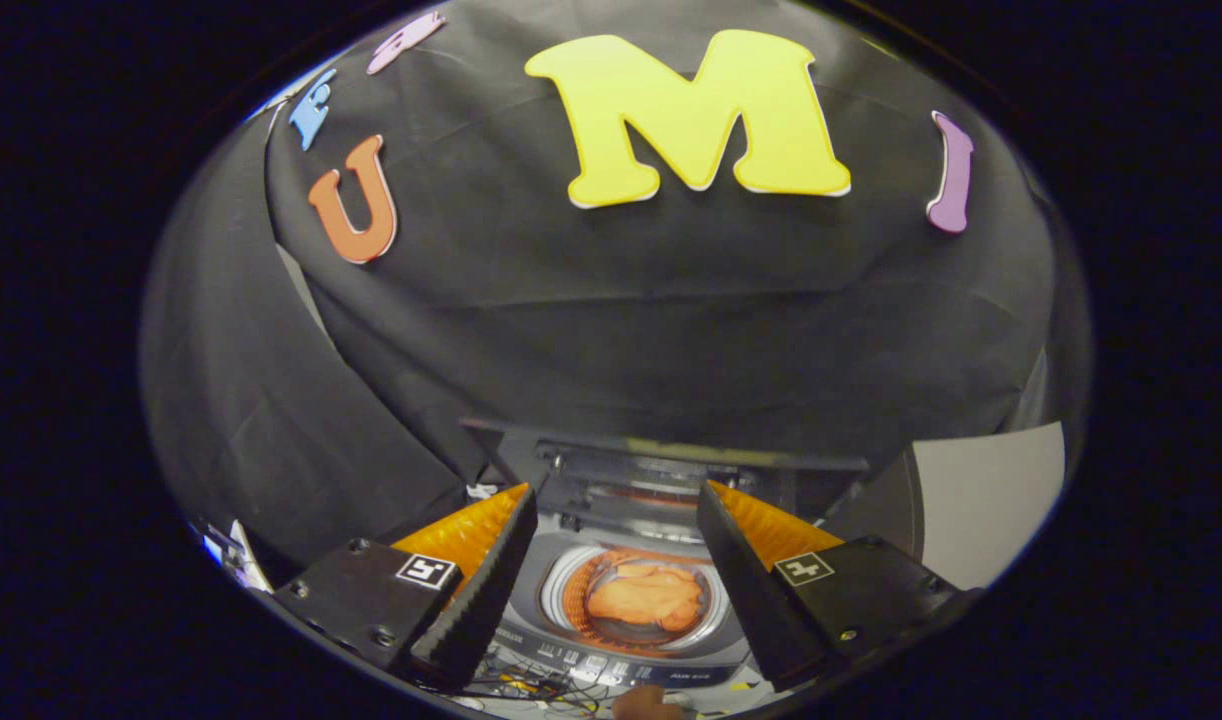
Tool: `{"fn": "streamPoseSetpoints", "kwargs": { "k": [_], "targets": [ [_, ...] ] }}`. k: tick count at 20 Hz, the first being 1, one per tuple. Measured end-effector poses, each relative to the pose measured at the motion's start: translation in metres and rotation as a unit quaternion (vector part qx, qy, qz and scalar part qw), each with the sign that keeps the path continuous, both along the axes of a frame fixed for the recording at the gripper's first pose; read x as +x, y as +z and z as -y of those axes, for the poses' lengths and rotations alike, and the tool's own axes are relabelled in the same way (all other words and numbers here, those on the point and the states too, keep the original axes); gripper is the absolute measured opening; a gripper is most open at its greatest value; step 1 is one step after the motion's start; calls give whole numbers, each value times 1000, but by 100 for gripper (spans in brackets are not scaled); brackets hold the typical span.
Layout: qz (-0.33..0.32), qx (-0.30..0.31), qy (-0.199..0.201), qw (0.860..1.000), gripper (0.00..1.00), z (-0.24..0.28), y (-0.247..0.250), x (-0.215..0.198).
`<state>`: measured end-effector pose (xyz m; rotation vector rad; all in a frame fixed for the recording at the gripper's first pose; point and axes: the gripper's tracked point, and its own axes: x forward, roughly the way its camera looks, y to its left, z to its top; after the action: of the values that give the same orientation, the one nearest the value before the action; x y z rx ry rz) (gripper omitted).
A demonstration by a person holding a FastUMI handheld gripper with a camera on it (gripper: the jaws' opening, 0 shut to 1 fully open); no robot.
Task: Put the clothes into the washing machine and then close the washing machine lid.
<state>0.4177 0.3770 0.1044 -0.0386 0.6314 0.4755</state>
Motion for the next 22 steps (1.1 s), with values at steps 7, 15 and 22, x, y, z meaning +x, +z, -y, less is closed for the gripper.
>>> {"fn": "streamPoseSetpoints", "kwargs": {
  "k": [7, 15, 22],
  "targets": [
    [-20, -10, -43, 999, 100, -27, -28, 68],
    [-31, -11, -73, 997, 100, -32, -59, 87],
    [29, -1, -54, 998, 100, -34, -59, 88]
  ]
}}
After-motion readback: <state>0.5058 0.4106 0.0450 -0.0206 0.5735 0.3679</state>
